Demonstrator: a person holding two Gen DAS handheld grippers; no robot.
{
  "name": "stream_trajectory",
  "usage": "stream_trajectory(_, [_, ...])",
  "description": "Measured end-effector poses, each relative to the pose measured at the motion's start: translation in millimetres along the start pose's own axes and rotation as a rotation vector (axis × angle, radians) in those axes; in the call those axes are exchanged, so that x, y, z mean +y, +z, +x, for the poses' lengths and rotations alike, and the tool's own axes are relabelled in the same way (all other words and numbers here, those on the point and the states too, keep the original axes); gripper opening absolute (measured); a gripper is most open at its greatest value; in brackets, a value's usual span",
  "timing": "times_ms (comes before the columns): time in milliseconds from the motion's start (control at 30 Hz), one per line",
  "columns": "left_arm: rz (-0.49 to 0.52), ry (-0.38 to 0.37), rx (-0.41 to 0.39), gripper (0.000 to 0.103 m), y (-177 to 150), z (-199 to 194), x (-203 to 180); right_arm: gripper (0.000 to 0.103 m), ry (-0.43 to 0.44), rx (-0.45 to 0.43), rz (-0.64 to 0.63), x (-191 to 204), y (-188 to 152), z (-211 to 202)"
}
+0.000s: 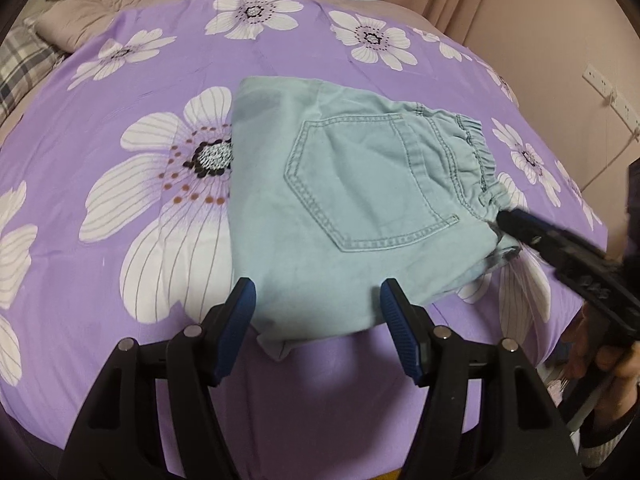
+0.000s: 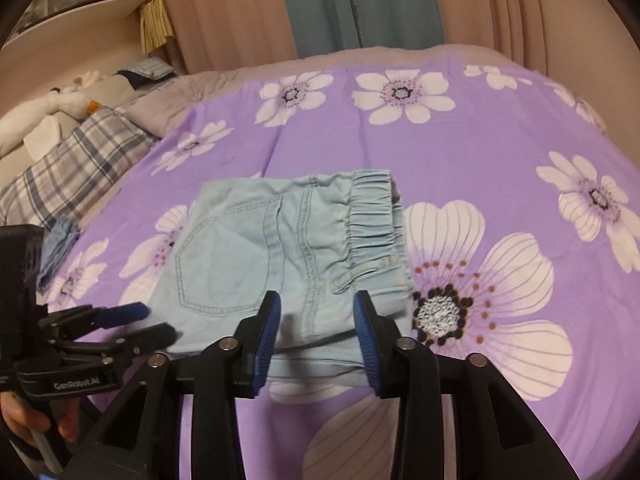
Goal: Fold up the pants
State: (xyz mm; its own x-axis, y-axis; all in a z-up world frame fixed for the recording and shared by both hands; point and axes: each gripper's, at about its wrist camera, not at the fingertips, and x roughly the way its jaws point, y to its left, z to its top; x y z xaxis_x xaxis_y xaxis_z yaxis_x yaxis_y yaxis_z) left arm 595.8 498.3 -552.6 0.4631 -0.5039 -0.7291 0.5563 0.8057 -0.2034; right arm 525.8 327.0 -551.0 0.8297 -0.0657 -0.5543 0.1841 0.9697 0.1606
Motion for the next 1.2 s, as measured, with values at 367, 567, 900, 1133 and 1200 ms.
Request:
stream_trajectory(367, [-0.069, -0.021, -0.028, 0.071, -16, -22, 16, 0.040, -0.016, 0.082, 0.191, -41, -7, 11])
stream_trajectory(567, [-0.079, -0.021, -0.102, 0.071, 3, -39, 24, 0.041, -0.027, -0.009, 0.204, -48, 1, -7])
stream_trajectory(900, [-0.048, -0.049, -0.088, 0.058, 38, -10, 2, 0.040, 0.058, -0.077, 0.071, -15, 22, 6])
stream_trajectory(1133, [0.009, -0.006, 0.022, 0.056, 32, 29, -6, 0.031, 0.032, -0.022, 0.071, -26, 36, 40])
stream_trajectory(1200, [0.024, -0.003, 0.019, 0.057, 31, 28, -6, 0.029, 0.038, 0.026, 0.104, -33, 32, 52])
